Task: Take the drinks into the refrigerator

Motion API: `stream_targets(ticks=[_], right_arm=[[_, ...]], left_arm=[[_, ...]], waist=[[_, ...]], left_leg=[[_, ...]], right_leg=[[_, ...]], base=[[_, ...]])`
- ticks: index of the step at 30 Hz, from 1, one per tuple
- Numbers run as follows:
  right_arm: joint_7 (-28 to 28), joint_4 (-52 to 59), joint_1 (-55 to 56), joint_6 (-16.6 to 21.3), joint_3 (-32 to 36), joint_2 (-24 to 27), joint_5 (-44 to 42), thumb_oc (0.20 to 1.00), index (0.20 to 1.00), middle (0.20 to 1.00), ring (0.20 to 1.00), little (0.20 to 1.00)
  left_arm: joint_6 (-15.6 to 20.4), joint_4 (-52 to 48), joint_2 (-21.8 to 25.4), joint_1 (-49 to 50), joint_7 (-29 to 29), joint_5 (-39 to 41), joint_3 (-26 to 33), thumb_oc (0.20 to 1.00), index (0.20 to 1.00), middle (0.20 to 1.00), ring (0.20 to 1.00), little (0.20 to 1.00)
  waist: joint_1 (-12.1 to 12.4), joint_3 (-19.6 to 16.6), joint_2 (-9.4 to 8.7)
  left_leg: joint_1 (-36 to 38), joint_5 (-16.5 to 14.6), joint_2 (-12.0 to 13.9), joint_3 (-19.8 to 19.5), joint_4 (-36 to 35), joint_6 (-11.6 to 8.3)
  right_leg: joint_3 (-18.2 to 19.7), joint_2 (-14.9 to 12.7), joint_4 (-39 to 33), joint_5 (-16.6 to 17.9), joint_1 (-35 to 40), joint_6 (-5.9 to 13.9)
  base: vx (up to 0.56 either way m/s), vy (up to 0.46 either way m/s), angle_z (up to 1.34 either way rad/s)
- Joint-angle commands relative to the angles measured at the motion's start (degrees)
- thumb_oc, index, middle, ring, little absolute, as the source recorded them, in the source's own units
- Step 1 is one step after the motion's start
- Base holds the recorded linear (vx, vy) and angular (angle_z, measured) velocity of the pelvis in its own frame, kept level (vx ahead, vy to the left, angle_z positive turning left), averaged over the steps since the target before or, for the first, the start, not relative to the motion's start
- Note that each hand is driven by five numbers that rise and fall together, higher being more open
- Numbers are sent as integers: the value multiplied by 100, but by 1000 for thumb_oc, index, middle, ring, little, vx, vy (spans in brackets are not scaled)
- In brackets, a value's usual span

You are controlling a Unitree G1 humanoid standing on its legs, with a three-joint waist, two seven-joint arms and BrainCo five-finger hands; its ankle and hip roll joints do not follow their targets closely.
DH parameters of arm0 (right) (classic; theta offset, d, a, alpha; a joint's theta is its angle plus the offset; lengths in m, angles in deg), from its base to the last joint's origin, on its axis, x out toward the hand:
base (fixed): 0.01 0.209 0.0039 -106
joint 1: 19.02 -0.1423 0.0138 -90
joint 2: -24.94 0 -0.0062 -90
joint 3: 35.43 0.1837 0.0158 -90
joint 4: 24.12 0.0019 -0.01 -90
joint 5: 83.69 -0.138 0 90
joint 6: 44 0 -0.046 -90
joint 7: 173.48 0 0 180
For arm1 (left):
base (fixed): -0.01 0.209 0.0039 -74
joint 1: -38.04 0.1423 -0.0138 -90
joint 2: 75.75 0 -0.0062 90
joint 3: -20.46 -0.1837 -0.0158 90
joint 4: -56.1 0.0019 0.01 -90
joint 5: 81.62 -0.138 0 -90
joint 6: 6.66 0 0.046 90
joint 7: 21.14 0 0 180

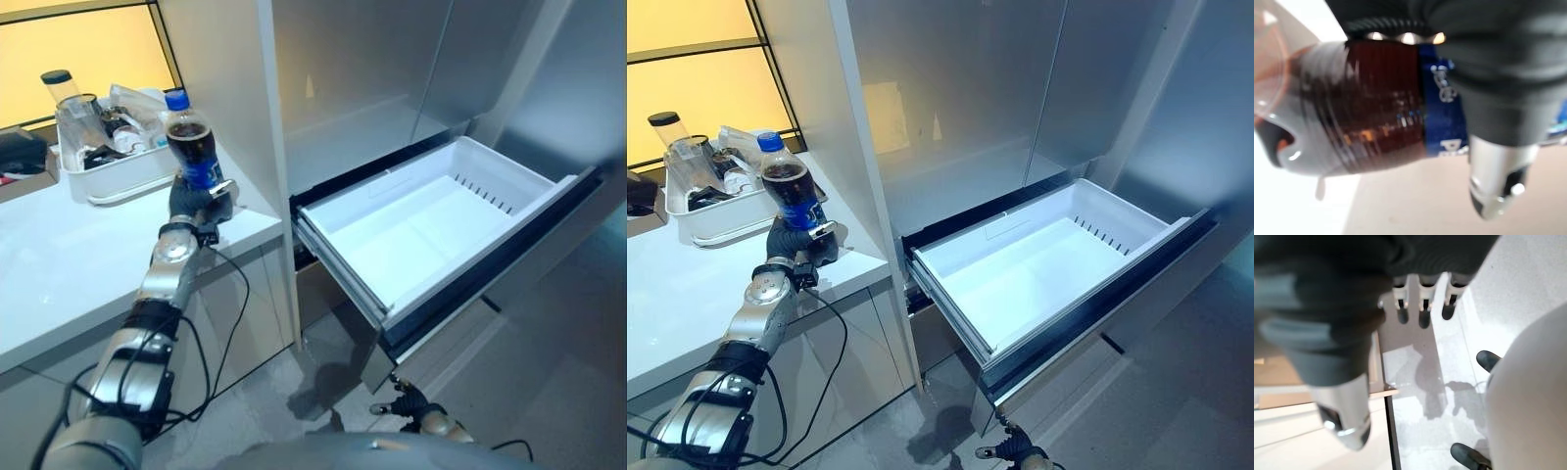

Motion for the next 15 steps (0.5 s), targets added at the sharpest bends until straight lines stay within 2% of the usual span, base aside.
stream_targets(ticks=[1, 2, 3, 7, 11, 15], right_arm=[[58, -240, -135, 94, -325, 0, -117, 1000, 1000, 1000, 1000, 1000], [71, -250, -155, 101, -309, 2, -145, 1000, 1000, 1000, 1000, 1000], [77, -257, -152, 103, -295, -9, -165, 1000, 1000, 1000, 1000, 1000], [130, -234, -148, 142, -217, -7, -228, 1000, 1000, 1000, 1000, 1000], [219, -273, -153, 183, 216, -11, -474, 1000, 1000, 1000, 1000, 1000], [376, -418, -153, 265, 1020, 2, -1154, 1000, 1000, 1000, 1000, 1000]], left_arm=[[8, 647, 111, -1250, 27, -127, -105, 1000, 1000, 1000, 1000, 1000], [0, 763, 103, -1327, 48, -199, -148, 539, 539, 539, 539, 539], [34, 688, 54, -1323, 28, -177, -129, 200, 200, 200, 200, 200], [200, 314, -124, -1077, 24, -47, -56, 200, 200, 200, 200, 200], [485, -1262, -554, -21, 143, -32, 31, 200, 200, 200, 200, 200], [587, -2676, -814, 1245, 494, 55, 175, 200, 200, 200, 200, 200]], waist=[[-138, 163, 97], [-153, 165, 99], [-163, 166, 99], [-164, 187, 83], [-83, 252, 36], [22, 315, -4]], left_leg=[[70, -496, -452, 145, 9, 382], [69, -496, -453, 150, 9, 383], [66, -495, -455, 154, 9, 384], [46, -487, -449, 157, 9, 384], [-14, -468, -449, 123, 9, 407], [-50, -474, -440, 89, 9, 423]], right_leg=[[-52, 95, 374, -313, 218, 229], [-48, 100, 372, -309, 214, 231], [-38, 102, 374, -307, 205, 230], [-26, 100, 373, -297, 182, 231], [-35, 90, 370, -282, 151, 217], [-53, 72, 363, -272, 123, 209]], base=[[9, -2, -7], [7, 0, -10], [6, -4, -9], [-4, -8, -5], [0, 0, 0], [-16, 4, 0]])
